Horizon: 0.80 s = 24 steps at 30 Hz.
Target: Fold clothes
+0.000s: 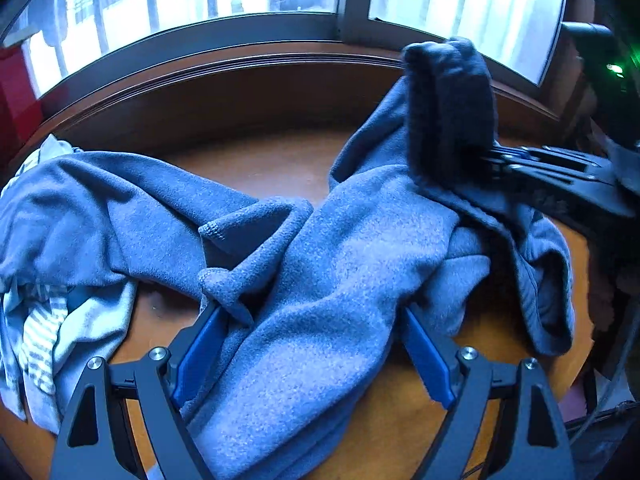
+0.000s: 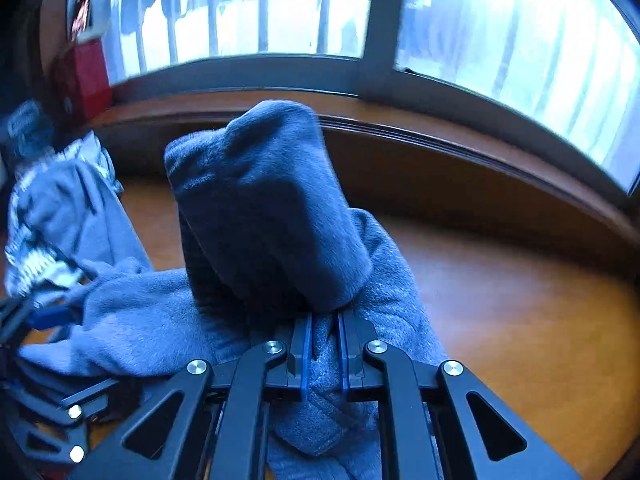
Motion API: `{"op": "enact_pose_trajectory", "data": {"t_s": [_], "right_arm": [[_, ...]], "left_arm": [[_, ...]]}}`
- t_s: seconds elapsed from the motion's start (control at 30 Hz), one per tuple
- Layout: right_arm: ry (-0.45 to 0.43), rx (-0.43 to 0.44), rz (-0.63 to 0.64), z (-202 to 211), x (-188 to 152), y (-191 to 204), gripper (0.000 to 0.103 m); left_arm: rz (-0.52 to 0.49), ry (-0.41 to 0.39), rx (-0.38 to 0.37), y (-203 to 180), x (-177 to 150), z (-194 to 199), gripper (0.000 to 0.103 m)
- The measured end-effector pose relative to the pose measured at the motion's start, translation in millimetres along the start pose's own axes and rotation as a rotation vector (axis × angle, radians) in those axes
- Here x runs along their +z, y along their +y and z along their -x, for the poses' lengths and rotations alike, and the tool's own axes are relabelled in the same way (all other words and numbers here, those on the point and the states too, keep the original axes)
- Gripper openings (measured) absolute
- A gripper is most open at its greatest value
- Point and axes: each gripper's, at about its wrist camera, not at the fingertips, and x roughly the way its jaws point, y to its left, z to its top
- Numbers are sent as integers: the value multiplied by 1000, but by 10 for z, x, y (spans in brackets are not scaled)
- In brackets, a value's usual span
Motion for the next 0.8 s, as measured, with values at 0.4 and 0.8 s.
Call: {"op": "enact_pose_trajectory", "data": {"t_s": [0.4,0.8], "right_arm": [[10,27,-198,135,-225,-675,10],[117,154,-370,6,-278,-1329,18]], "left_arm": [[58,6,51,-43,241,-205,83],[82,10,51,-156,315,-235,83]]}}
